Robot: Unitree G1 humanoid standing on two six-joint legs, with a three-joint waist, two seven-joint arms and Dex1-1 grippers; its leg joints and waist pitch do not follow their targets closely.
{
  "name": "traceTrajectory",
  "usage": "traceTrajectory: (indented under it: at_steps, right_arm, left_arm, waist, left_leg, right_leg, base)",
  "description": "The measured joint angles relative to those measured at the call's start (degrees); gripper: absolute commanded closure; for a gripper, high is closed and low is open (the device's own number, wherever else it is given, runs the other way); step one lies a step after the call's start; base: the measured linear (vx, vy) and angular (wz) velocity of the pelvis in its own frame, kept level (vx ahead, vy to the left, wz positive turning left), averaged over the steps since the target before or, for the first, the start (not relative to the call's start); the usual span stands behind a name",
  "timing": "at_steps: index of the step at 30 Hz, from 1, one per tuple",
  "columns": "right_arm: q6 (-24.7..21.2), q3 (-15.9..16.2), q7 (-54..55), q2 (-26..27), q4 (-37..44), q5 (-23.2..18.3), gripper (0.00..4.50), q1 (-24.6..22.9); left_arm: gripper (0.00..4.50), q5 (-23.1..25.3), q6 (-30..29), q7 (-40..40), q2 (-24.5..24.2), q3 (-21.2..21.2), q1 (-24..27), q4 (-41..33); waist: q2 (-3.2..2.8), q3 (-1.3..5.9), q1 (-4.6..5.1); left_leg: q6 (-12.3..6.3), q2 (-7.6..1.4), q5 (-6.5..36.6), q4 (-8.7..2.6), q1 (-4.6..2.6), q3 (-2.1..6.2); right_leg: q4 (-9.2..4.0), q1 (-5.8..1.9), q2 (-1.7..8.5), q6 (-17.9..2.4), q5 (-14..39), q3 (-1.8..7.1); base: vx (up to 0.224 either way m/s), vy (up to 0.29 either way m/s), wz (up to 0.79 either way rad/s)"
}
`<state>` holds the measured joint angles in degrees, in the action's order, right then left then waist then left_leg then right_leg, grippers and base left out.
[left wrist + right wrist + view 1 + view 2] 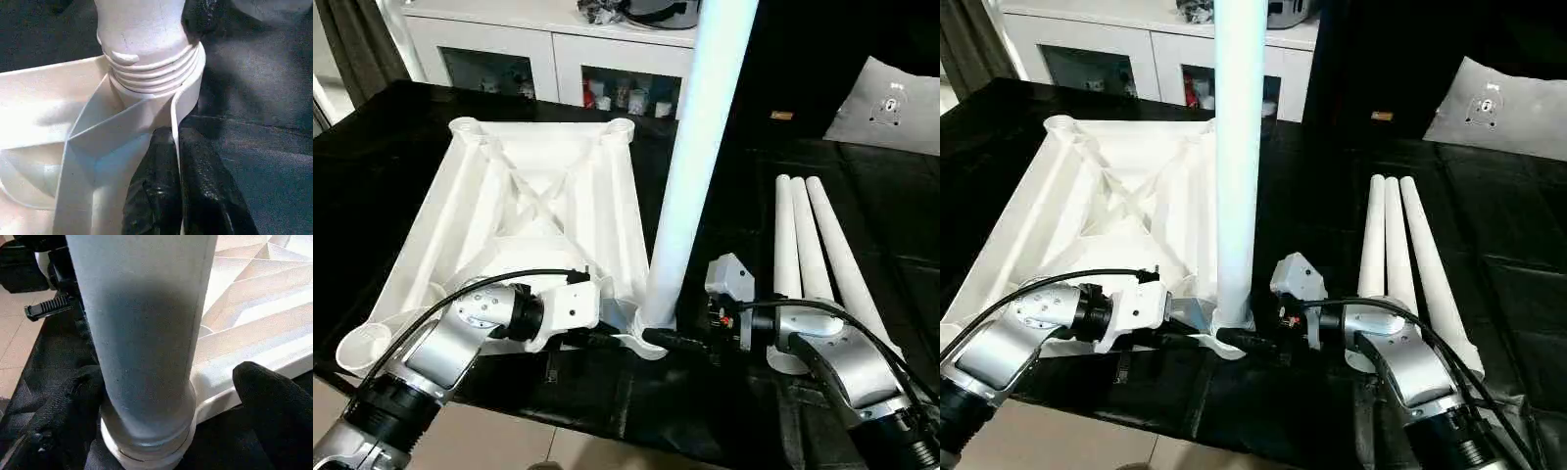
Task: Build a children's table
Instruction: Rotate leg to tighten
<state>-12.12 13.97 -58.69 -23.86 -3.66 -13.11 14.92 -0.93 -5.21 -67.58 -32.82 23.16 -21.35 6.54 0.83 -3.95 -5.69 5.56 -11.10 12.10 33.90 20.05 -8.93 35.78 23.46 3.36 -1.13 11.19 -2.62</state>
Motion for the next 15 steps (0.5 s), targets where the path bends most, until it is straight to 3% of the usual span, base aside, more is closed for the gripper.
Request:
traceTrajectory:
  at_steps: [15]
  right_arm:
    - [0.0,1.6,-1.9,0.0,-1.3,0.0,1.65,0.4]
  left_arm:
    - [4.5,0.0,0.8,-0.5,0.0,0.1,-0.4,1.0]
  waist:
    - [0.04,0.03,0.0]
  left_leg:
    - [0.01,-0.01,0.0,0.02,-0.03,0.0]
  right_leg:
    - [0.06,-0.01,0.0,0.0,0.0,0.0]
  base:
    - [0.0,0.0,0.0]
